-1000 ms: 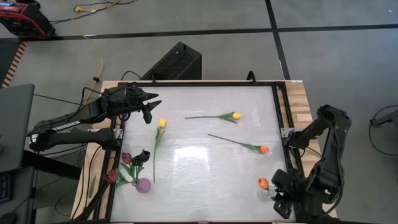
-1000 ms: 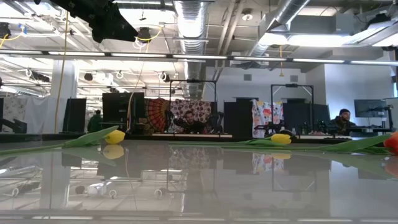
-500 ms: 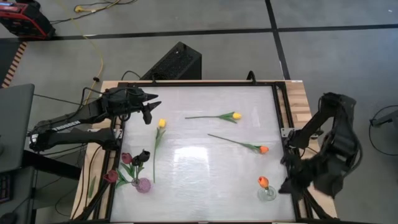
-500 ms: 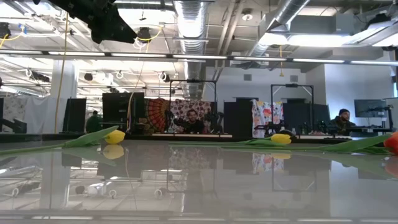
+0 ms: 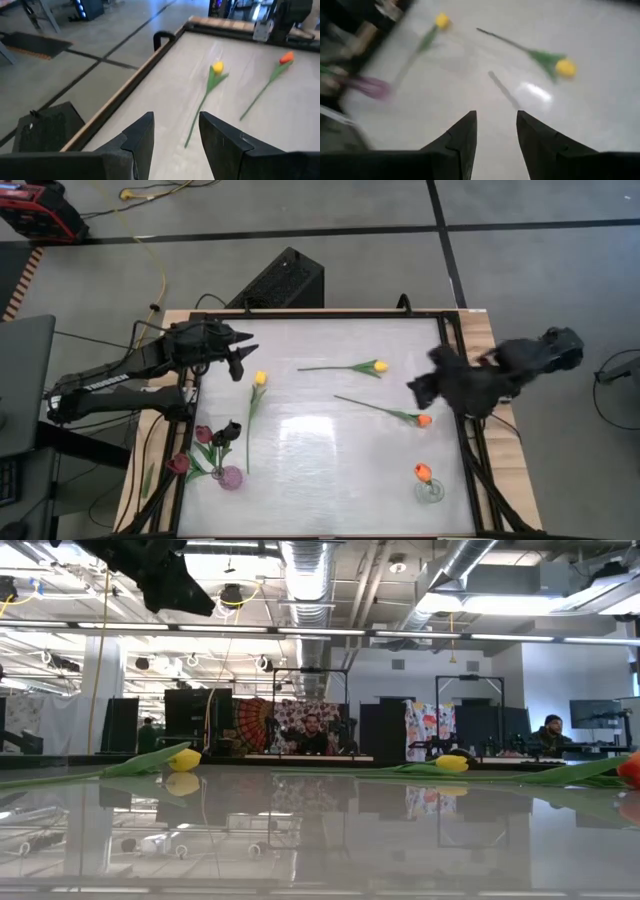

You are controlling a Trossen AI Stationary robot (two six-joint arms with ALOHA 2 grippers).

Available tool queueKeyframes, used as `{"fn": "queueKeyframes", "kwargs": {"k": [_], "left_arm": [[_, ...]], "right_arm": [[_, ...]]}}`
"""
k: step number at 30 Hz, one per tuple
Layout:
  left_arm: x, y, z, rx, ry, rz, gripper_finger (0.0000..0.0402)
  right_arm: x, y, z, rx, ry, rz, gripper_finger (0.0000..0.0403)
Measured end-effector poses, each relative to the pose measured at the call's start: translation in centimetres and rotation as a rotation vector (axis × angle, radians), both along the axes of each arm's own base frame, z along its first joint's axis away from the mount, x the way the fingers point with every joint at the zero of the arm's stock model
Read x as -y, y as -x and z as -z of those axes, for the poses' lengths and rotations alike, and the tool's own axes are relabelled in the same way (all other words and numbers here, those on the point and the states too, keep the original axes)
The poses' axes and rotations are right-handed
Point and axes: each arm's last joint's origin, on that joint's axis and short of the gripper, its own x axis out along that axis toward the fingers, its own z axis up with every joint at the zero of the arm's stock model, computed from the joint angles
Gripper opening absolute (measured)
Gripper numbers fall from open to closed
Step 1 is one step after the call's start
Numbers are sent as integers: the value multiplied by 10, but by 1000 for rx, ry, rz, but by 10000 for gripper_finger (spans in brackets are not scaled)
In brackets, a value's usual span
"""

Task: Sort flowers into vase by color
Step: Put the orange flower into the transparent flower vase

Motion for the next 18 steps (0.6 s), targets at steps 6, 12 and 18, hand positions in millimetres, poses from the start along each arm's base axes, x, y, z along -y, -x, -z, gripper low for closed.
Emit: {"fn": "queueKeyframes", "kwargs": {"k": [6, 12, 18], "left_arm": [[1, 2, 6, -61, 25, 0, 146], [2, 2, 7, -65, 49, 37, 146], [2, 2, 7, -59, 60, 42, 146]], "right_arm": [[19, -47, 38, -242, 168, -176, 164], [18, -79, 99, -387, 128, -415, 164], [36, -86, 147, -460, 20, -450, 164]]}}
